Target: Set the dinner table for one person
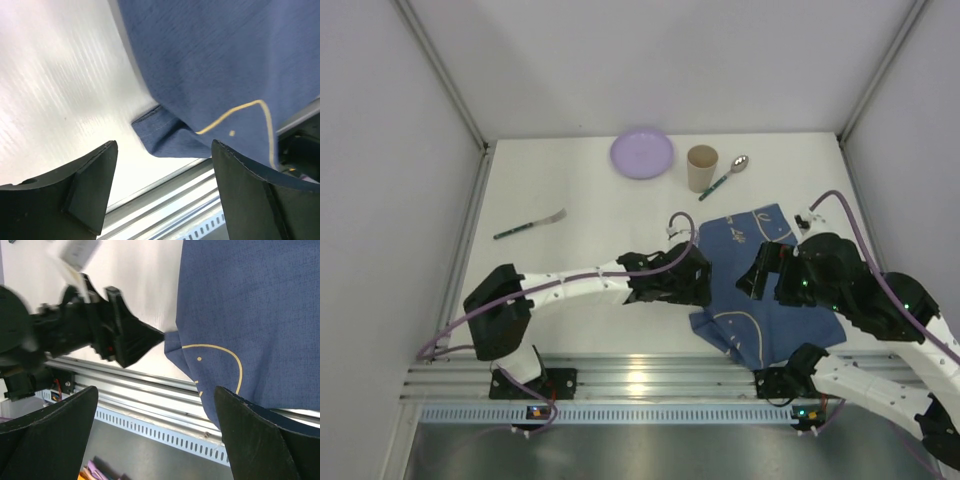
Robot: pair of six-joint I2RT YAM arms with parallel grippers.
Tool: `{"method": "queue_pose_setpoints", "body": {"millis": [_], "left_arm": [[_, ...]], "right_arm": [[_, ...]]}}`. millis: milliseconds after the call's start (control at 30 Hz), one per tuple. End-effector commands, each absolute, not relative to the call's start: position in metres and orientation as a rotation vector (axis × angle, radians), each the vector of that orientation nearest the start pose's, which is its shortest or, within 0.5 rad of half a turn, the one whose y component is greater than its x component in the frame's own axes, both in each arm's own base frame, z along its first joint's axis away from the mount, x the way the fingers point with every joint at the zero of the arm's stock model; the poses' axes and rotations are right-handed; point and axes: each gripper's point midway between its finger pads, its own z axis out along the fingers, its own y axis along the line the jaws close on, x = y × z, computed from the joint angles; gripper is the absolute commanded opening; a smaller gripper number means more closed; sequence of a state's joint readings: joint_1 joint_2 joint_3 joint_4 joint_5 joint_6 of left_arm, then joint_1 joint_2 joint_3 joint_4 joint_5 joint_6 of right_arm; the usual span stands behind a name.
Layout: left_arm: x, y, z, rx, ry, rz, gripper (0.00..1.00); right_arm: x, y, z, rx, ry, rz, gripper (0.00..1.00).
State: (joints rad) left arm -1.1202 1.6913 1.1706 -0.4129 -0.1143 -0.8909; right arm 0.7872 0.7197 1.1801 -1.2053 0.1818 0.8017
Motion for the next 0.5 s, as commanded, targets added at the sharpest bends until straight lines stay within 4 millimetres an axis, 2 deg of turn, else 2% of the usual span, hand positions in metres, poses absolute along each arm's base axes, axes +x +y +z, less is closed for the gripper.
{"method": "queue_pose_setpoints", "body": {"millis": [0,100,167,267,467], "left_arm": [[0.184,-0.368,0.122,0.166,2.52,-0.638,0.81],[0.173,-0.364,0.093,0.165,2.583,-0.643,0.75],[0.162,-0.364,0.066,0.193,2.661,-0.614,0.68],[0.158,-0.366,0.045,0.218,2.719,-0.57,0.66],[0.161,-0.378,0.033,0.263,2.74,-0.549,0.65]], "right_arm": [[0.133,0.129,0.263,0.083,2.361,0.592,1.0],[0.135,0.132,0.262,0.073,2.364,0.592,1.0],[0.136,0.134,0.262,0.068,2.367,0.598,1.0],[0.136,0.134,0.26,0.064,2.369,0.594,1.0],[0.132,0.128,0.257,0.077,2.37,0.585,0.99]]}}
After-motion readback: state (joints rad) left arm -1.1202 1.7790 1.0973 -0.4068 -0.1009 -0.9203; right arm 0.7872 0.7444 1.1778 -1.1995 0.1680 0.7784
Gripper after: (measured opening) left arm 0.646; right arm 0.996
